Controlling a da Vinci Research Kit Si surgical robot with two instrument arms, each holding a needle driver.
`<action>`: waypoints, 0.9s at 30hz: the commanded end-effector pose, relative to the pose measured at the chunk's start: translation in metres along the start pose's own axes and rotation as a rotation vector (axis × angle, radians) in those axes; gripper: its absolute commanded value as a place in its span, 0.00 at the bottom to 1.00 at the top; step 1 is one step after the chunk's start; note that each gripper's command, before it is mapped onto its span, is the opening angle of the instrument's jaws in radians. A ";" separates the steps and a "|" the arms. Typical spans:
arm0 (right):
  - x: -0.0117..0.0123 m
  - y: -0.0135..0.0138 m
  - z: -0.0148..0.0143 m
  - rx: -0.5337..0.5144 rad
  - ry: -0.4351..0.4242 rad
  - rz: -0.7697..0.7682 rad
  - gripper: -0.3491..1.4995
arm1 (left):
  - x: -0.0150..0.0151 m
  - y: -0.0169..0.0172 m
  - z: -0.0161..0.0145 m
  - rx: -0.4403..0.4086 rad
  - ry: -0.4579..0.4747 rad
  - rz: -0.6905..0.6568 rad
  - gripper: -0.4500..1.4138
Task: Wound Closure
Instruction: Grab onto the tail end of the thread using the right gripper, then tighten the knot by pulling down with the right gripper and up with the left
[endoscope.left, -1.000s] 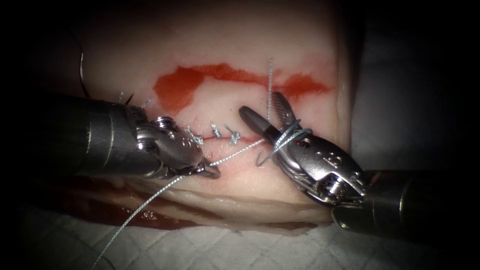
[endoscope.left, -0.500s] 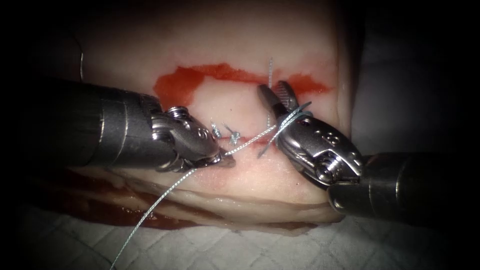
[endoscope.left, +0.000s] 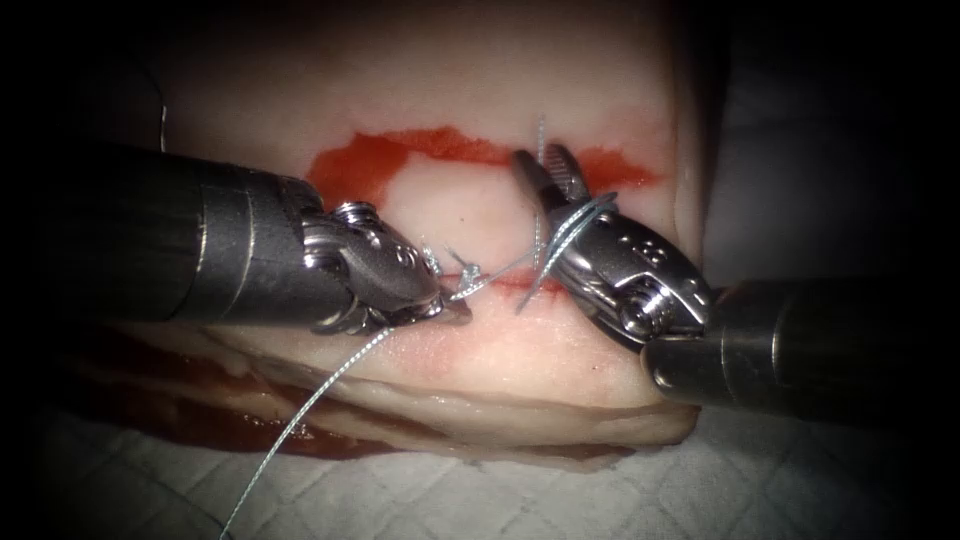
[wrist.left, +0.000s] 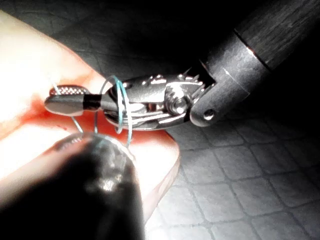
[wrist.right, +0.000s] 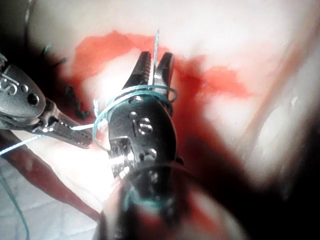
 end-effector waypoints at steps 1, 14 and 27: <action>0.0003 0.0007 0.0007 -0.007 0.001 0.072 0.00 | -0.0004 0.0001 0.0006 0.000 -0.001 0.000 0.00; 0.0006 0.0014 -0.0027 -0.076 -0.025 0.151 0.00 | -0.0015 0.0084 0.0008 -0.147 0.016 -0.045 0.00; 0.0026 0.0017 -0.0067 -0.225 0.044 0.035 0.00 | -0.0067 0.0178 0.0021 -0.256 0.012 -0.181 0.00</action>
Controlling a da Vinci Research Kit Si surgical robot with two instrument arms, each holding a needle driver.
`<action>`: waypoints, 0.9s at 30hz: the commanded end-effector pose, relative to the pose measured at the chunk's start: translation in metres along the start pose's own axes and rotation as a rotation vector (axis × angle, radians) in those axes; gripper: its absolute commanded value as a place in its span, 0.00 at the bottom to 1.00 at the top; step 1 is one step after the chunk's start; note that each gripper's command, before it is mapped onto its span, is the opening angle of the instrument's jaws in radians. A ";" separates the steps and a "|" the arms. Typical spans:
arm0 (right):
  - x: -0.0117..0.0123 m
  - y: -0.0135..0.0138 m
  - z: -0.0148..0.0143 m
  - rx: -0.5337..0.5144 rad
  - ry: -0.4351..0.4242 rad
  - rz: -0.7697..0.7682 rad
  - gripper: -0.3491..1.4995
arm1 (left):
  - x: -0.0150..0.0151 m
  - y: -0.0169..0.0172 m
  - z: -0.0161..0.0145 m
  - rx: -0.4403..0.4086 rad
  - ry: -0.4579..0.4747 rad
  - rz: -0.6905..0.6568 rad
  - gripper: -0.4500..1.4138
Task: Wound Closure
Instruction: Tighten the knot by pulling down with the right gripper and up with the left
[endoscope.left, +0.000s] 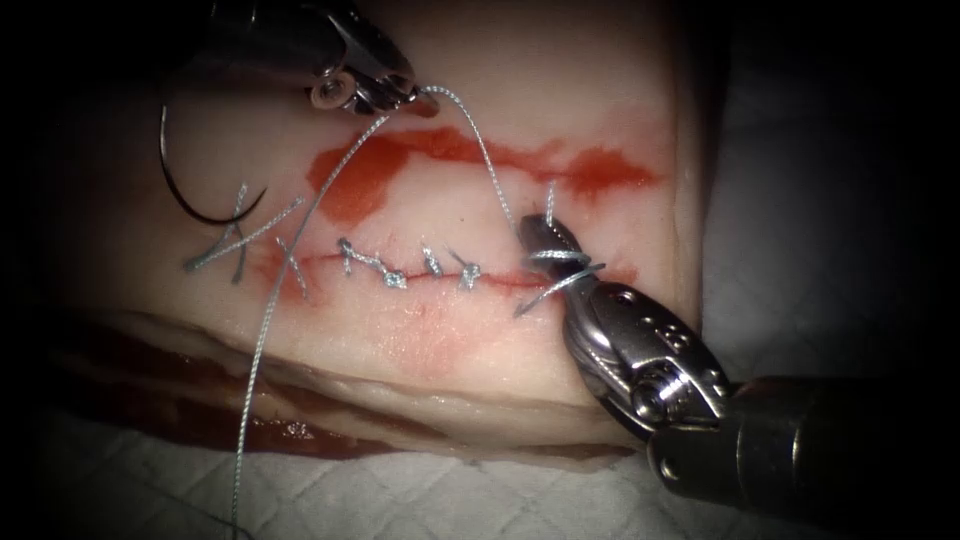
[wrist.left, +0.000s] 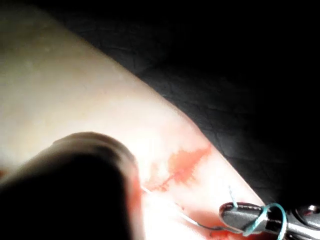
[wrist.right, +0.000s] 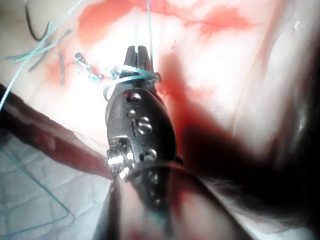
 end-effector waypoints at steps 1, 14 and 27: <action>0.0006 0.0004 0.0001 -0.012 0.025 -0.020 0.00 | -0.0015 0.0006 0.0007 -0.009 -0.003 -0.018 0.00; 0.0039 0.0003 -0.0028 -0.236 0.174 -0.307 0.00 | -0.0061 0.0038 0.0016 -0.102 -0.087 -0.090 0.00; 0.0057 0.0026 -0.0041 -0.445 0.231 -0.439 0.00 | -0.0145 0.0078 -0.0002 -0.326 -0.241 -0.057 0.00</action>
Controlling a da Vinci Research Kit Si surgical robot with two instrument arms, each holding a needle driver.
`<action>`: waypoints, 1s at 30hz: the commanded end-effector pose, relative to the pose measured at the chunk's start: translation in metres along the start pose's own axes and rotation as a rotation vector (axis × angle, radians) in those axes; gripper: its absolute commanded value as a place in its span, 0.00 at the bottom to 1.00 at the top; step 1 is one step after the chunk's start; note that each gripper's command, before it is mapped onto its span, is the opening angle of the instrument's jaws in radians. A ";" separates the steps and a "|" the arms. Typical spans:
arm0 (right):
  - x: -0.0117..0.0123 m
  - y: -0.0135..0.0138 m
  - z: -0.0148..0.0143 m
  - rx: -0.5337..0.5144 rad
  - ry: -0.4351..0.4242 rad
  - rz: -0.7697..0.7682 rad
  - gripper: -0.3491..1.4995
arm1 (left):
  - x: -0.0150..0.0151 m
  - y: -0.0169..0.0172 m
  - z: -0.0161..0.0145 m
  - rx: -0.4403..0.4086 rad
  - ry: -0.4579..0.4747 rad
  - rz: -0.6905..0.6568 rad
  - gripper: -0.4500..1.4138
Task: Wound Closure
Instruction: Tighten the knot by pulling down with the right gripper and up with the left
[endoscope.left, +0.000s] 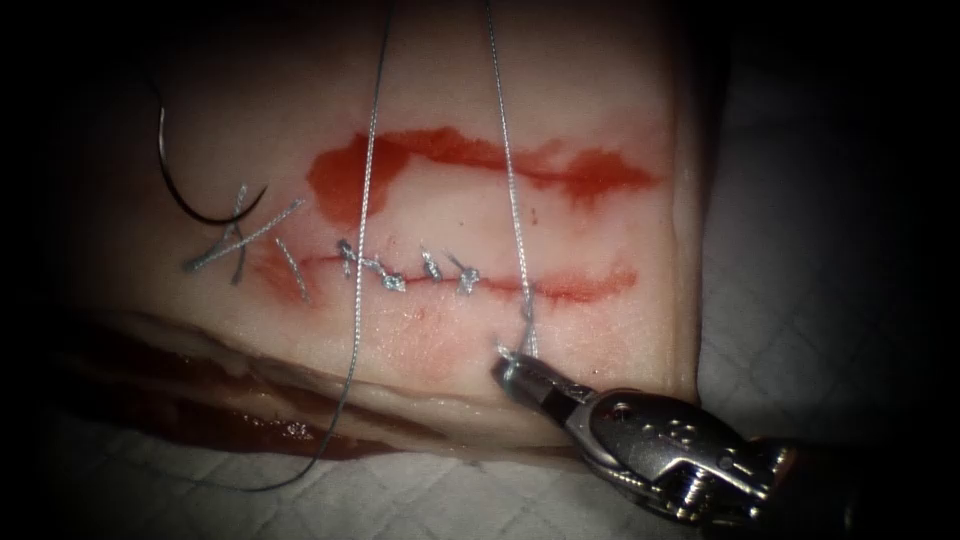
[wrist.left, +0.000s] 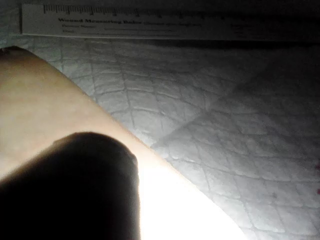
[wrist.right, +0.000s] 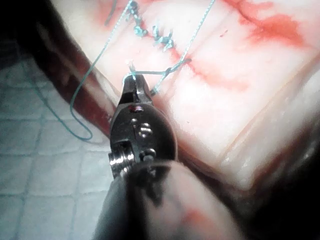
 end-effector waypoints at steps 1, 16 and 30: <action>0.0002 0.0003 0.0010 -0.006 0.008 -0.008 0.00 | -0.0013 0.0001 0.0006 -0.021 -0.013 0.012 0.00; 0.0020 0.0018 0.0012 -0.024 0.100 -0.065 0.00 | -0.0082 0.0008 0.0033 -0.269 -0.031 0.256 0.00; 0.0033 0.0040 0.0019 -0.112 0.142 -0.118 0.00 | -0.0136 0.0016 0.0059 -0.613 0.015 0.508 0.00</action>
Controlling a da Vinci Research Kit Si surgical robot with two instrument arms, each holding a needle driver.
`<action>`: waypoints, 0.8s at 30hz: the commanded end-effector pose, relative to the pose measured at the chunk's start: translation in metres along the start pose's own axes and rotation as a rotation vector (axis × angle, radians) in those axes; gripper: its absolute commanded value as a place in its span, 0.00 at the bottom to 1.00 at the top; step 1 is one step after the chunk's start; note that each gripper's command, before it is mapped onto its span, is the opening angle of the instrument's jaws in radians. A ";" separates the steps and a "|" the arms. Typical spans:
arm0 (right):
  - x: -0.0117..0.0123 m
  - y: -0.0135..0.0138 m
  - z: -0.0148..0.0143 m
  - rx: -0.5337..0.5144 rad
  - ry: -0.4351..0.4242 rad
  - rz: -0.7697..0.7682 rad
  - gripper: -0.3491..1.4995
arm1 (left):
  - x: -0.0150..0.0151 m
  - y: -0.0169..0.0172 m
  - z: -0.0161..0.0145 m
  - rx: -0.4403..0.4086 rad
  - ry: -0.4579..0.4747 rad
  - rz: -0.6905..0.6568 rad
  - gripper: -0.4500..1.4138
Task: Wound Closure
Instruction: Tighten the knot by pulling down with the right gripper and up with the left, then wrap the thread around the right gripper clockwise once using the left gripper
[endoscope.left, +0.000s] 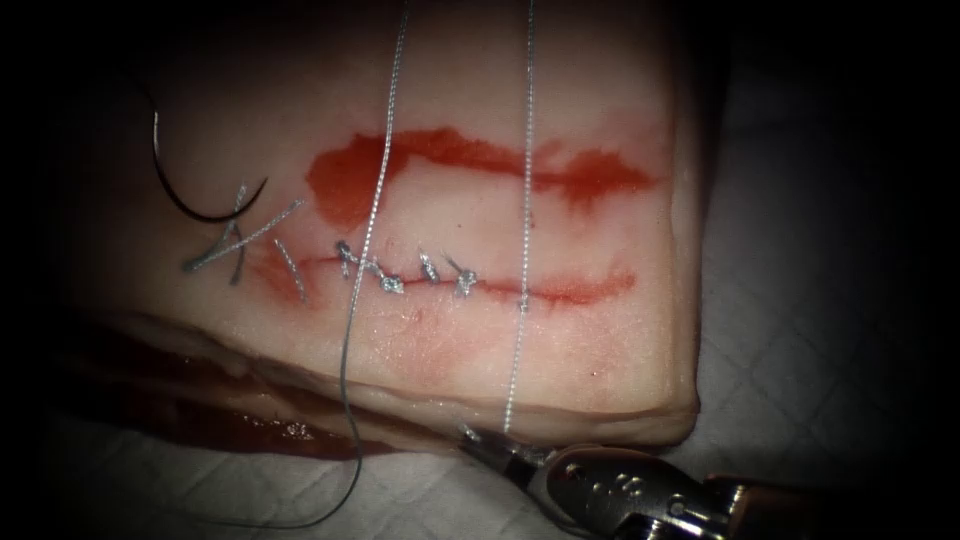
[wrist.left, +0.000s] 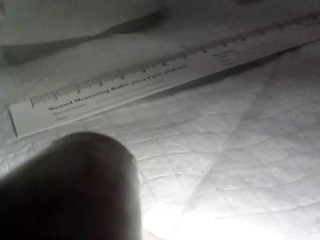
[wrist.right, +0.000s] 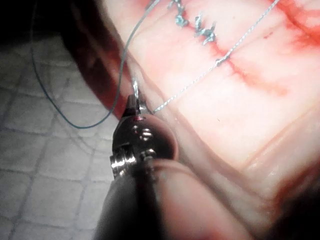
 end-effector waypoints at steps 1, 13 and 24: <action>-0.0002 0.0003 0.0009 -0.009 -0.002 -0.003 0.00 | -0.0011 0.0003 0.0008 -0.011 0.002 0.010 0.00; 0.0000 0.0010 0.0006 -0.022 0.018 -0.003 0.00 | -0.0043 -0.0014 0.0028 -0.096 0.066 0.194 0.00; 0.0000 0.0010 0.0003 -0.035 0.032 -0.006 0.00 | -0.0058 -0.0030 0.0039 -0.111 0.063 0.242 0.00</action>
